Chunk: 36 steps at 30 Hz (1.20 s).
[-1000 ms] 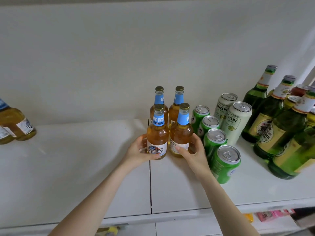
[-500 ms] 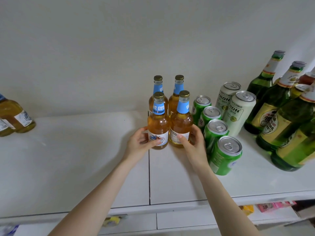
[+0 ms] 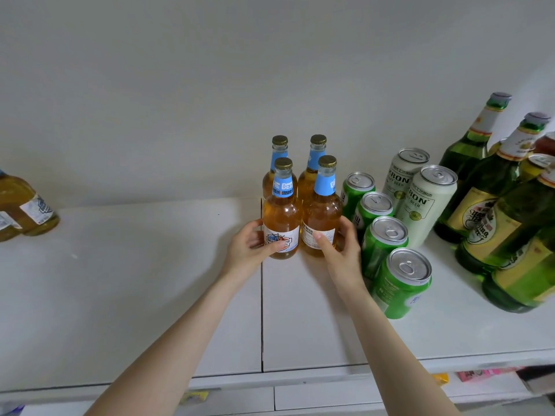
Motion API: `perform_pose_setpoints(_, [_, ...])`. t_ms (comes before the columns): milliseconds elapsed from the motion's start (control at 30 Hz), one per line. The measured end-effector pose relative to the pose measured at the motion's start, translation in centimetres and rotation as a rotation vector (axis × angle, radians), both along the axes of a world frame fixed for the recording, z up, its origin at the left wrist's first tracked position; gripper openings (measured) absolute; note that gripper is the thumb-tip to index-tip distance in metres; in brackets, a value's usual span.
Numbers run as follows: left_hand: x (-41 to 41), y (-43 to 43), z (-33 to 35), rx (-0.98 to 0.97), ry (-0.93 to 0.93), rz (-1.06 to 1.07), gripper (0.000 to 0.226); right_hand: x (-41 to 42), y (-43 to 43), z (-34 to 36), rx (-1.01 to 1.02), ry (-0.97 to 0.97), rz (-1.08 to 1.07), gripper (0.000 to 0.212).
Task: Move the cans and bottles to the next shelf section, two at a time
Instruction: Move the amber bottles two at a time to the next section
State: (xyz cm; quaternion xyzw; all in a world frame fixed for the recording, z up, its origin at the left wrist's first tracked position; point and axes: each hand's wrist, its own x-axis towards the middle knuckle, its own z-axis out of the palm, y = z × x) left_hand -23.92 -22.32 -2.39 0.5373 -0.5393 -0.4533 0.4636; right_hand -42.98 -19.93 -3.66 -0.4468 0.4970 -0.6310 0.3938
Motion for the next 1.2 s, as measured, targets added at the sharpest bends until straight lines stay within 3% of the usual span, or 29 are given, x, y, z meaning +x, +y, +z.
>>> perform_pose_setpoints(667, [0.5, -0.7, -0.3, 0.0, -0.088, -0.029, 0.058, 0.0, -0.1, 0.0, 0.039, 0.054, -0.035, 0.052])
perform_pose_setpoints(933, [1.7, 0.6, 1.6, -0.1, -0.471, -0.036, 0.059, 0.6, 1.6, 1.5, 0.129, 0.207, -0.13, 0.052])
perform_pose_setpoints(1200, [4.3, 3.9, 2.7, -0.409, -1.074, 0.059, 0.059, 1.3, 6.0, 3.1, 0.219, 0.842, -0.218, 0.058])
